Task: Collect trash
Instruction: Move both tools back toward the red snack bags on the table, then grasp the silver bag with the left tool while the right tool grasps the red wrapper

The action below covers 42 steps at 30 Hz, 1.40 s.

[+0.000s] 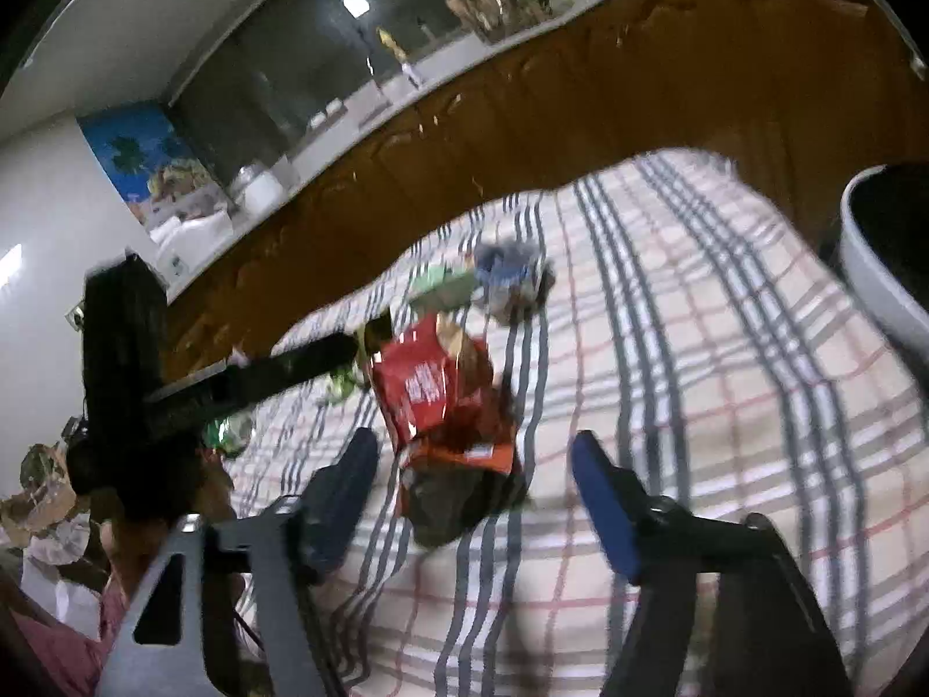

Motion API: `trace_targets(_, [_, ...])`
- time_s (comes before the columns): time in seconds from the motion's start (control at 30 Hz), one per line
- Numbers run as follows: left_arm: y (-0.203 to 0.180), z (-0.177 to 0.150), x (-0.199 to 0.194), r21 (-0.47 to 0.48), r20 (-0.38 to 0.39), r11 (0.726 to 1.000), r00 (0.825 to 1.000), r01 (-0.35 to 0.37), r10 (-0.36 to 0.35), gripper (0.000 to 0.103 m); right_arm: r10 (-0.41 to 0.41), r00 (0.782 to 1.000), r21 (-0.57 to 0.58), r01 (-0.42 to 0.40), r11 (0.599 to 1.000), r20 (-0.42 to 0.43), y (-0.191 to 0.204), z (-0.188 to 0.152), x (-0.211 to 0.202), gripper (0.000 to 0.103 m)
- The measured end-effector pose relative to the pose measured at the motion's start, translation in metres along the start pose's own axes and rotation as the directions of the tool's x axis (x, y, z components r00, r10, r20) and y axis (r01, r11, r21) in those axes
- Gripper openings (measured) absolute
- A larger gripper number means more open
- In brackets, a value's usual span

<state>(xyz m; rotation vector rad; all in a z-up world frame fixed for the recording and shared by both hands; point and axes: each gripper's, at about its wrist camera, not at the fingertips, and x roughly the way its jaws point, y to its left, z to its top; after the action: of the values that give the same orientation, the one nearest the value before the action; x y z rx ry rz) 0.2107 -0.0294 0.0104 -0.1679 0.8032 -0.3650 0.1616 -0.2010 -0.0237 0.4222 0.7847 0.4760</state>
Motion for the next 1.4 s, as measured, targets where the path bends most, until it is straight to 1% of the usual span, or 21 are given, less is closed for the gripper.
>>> trace_targets(0.1, [-0.004,0.004,0.018,0.046,-0.042,0.999,0.999,-0.007,0.009,0.051,0.011,0.999,0.009,-0.011,1.0,-0.035,-0.001,-0.003,0.014,0.059])
trace_targets(0.2, [-0.007,0.003,0.03,0.068,-0.078,0.998,0.997,0.007,-0.001,0.05,0.028,0.997,0.02,-0.026,0.999,-0.072,-0.001,-0.005,0.029,0.037])
trace_targets(0.23, [-0.009,0.003,0.034,0.083,-0.084,0.997,0.996,0.007,0.0,0.042,0.032,0.996,0.022,-0.03,0.999,-0.079,-0.001,-0.006,0.031,0.024])
trace_targets(0.27, [-0.01,0.002,0.035,0.094,-0.089,0.996,0.996,0.008,0.0,0.026,0.035,0.996,0.024,-0.033,0.999,-0.085,-0.002,-0.006,0.033,0.011])
trace_targets(0.33, [-0.013,0.002,0.038,0.103,-0.1,0.994,0.995,0.023,-0.013,0.017,0.048,0.995,0.027,-0.045,0.999,-0.086,-0.003,-0.006,0.036,0.001])
trace_targets(0.4, [-0.014,0.002,0.038,0.11,-0.089,0.994,0.996,0.025,-0.015,0.011,0.044,0.996,0.016,-0.043,0.999,-0.077,-0.004,-0.006,0.034,0.0])
trace_targets(0.43, [-0.015,0.003,0.037,0.112,-0.084,0.993,0.996,0.024,-0.015,0.003,0.042,0.996,0.009,-0.041,0.999,-0.073,-0.004,-0.006,0.032,0.0])
trace_targets(0.63, [-0.016,0.009,0.033,0.102,-0.061,0.994,0.998,0.04,-0.034,0.001,0.029,0.999,-0.022,-0.029,0.999,-0.029,-0.002,-0.002,0.017,0.0])
trace_targets(0.73, [-0.017,0.01,0.028,0.098,-0.043,0.994,0.998,0.041,-0.037,0.0,0.043,0.998,-0.008,-0.043,0.999,-0.039,-0.005,-0.001,0.015,0.001])
trace_targets(0.77, [-0.016,0.011,0.027,0.096,-0.038,0.995,0.999,0.039,-0.035,0.0,0.036,0.998,-0.012,-0.037,0.999,-0.05,-0.003,-0.001,0.015,0.008])
trace_targets(0.8, [-0.016,0.012,0.025,0.093,-0.033,0.995,0.999,0.039,-0.036,0.0,0.032,0.997,-0.011,-0.032,0.999,-0.065,-0.001,-0.004,0.015,0.009])
trace_targets(0.87, [-0.014,0.014,0.021,0.082,-0.019,0.996,0.999,0.044,-0.042,0.0,0.046,0.996,0.003,-0.046,0.999,-0.081,0.001,-0.008,0.017,0.022])
trace_targets(0.97, [-0.011,0.017,0.013,0.072,0.002,0.996,0.999,0.046,-0.046,0.0,0.057,0.994,0.012,-0.056,0.998,-0.092,0.005,-0.015,0.022,0.03])
trace_targets(1.03, [-0.01,0.019,0.008,0.07,0.016,0.996,0.999,0.048,-0.049,0.0,0.076,0.992,0.025,-0.074,0.997,-0.101,0.01,-0.017,0.024,0.03])
trace_targets(1.1, [-0.009,0.022,0.001,0.067,0.034,0.996,0.998,0.05,-0.053,0.0,0.091,0.991,0.013,-0.09,0.996,-0.093,0.019,-0.018,0.024,0.036])
trace_targets(1.17, [-0.007,0.025,-0.005,0.063,0.05,0.997,0.997,0.055,-0.058,0.0,0.101,0.991,0.008,-0.101,0.995,-0.087,0.025,-0.018,0.024,0.047])
trace_targets(1.2, [-0.006,0.026,-0.008,0.06,0.055,0.997,0.997,0.058,-0.062,0.0,0.091,0.993,0.007,-0.091,0.996,-0.08,0.027,-0.017,0.025,0.048])
trace_targets(1.3, [-0.004,0.028,-0.013,0.046,0.066,0.996,0.995,0.074,-0.077,0.0,0.062,0.995,0.019,-0.061,0.998,-0.076,0.026,-0.013,0.035,0.047])
trace_targets(1.33, [-0.004,0.028,-0.013,0.047,0.067,0.996,0.995,0.071,-0.074,0.0,0.058,0.995,0.02,-0.057,0.998,-0.077,0.024,-0.012,0.038,0.037])
trace_targets(1.37, [-0.004,0.028,-0.013,0.047,0.067,0.997,0.995,0.068,-0.071,0.0,0.052,0.996,0.015,-0.051,0.999,-0.074,0.023,-0.011,0.04,0.014])
trace_targets(1.4, [-0.004,0.028,-0.012,0.045,0.066,0.997,0.995,0.069,-0.072,0.0,0.044,0.996,0.013,-0.043,0.999,-0.072,0.022,-0.011,0.041,0.003])
